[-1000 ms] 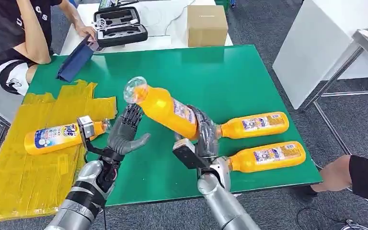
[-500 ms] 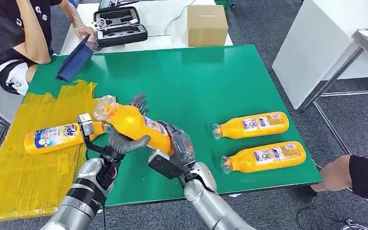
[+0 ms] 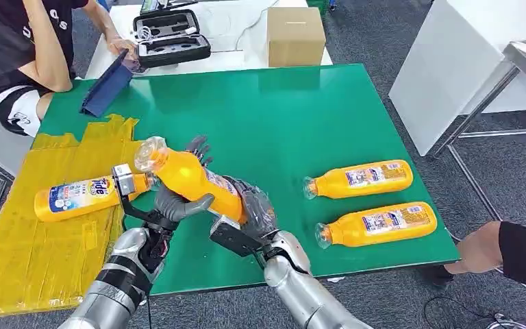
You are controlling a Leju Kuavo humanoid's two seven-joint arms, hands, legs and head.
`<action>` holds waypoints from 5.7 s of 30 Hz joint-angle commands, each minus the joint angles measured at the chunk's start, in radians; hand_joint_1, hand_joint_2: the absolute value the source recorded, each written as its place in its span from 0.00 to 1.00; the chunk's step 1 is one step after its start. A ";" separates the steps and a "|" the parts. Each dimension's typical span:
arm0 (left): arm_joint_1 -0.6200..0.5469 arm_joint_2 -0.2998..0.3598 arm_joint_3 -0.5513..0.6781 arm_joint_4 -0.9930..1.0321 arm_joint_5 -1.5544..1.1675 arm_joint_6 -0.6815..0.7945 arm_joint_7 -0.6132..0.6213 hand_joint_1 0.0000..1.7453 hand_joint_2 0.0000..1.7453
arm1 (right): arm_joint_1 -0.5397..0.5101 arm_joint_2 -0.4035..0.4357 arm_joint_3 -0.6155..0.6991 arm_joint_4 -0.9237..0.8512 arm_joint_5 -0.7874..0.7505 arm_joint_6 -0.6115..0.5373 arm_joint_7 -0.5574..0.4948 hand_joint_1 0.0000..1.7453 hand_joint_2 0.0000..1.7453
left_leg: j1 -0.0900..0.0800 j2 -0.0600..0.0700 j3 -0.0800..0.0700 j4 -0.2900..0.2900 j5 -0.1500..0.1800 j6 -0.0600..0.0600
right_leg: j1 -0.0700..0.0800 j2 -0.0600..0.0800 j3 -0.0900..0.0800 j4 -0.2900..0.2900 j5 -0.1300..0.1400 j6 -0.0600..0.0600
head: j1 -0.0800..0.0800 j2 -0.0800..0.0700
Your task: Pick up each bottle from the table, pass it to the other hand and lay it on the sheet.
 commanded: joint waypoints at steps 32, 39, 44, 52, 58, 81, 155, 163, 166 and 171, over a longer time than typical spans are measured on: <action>-0.063 0.003 0.031 0.070 -0.013 0.043 -0.003 1.00 1.00 | 0.024 -0.036 -0.003 -0.052 -0.093 -0.005 -0.065 0.31 1.00 | 0.000 -0.001 0.005 0.000 -0.002 -0.001 | 0.001 -0.002 0.005 0.000 -0.002 -0.002 | 0.000 0.000; -0.063 0.003 0.031 0.070 -0.013 0.043 -0.003 1.00 1.00 | 0.024 -0.036 -0.003 -0.052 -0.093 -0.005 -0.065 0.31 1.00 | 0.000 -0.001 0.005 0.001 -0.002 -0.001 | 0.001 -0.002 0.005 0.000 -0.002 -0.001 | 0.000 0.000; -0.063 0.003 0.031 0.070 -0.013 0.043 -0.003 1.00 1.00 | 0.024 -0.036 -0.003 -0.052 -0.093 -0.005 -0.065 0.31 1.00 | 0.001 -0.001 0.002 0.000 -0.001 -0.001 | 0.001 -0.002 0.003 0.000 -0.001 -0.001 | 0.000 0.000; -0.063 0.003 0.031 0.070 -0.013 0.043 -0.003 1.00 1.00 | 0.024 -0.036 -0.003 -0.052 -0.093 -0.005 -0.065 0.31 1.00 | 0.001 -0.001 0.004 0.000 -0.002 -0.001 | 0.001 -0.002 0.004 0.000 -0.002 -0.001 | 0.000 0.000; -0.063 0.003 0.031 0.070 -0.013 0.043 -0.003 1.00 1.00 | 0.024 -0.036 -0.003 -0.052 -0.093 -0.005 -0.065 0.31 1.00 | 0.001 -0.001 0.004 0.000 -0.002 -0.001 | 0.001 -0.002 0.004 0.000 -0.002 -0.001 | 0.000 0.000; 0.034 0.090 0.267 -0.254 -0.473 0.651 -0.062 1.00 1.00 | 0.335 -0.156 -0.173 -0.780 -0.384 0.141 0.014 0.00 1.00 | 0.001 -0.002 0.004 0.000 -0.005 -0.004 | 0.001 -0.003 0.003 0.001 -0.004 -0.003 | 0.000 0.000; -0.172 0.259 0.016 0.222 -1.826 0.636 0.551 1.00 1.00 | 0.396 -0.118 -0.315 -0.818 -0.332 0.146 0.037 0.00 1.00 | 0.001 -0.001 0.009 -0.001 -0.003 -0.003 | 0.001 -0.004 0.008 -0.001 -0.003 -0.004 | 0.000 0.000; -0.188 0.241 0.023 0.244 -1.771 0.689 0.534 1.00 1.00 | 0.396 -0.113 -0.327 -0.810 -0.335 0.145 0.039 0.00 1.00 | 0.000 -0.002 0.014 -0.002 -0.002 -0.003 | 0.000 -0.003 0.013 -0.001 -0.004 -0.005 | 0.000 0.000; -0.150 0.238 0.035 0.184 -1.744 0.715 0.529 1.00 1.00 | 0.416 -0.111 -0.328 -0.825 -0.336 0.147 0.037 0.00 1.00 | 0.001 -0.002 0.015 -0.002 -0.002 -0.004 | 0.001 -0.004 0.014 -0.001 -0.004 -0.006 | 0.000 0.000; -0.082 0.225 0.052 0.065 -1.726 0.755 0.547 1.00 1.00 | 0.444 -0.110 -0.335 -0.845 -0.336 0.150 0.034 0.00 1.00 | 0.000 -0.001 0.016 -0.002 -0.003 -0.004 | 0.000 -0.002 0.015 -0.002 -0.004 -0.004 | 0.000 0.000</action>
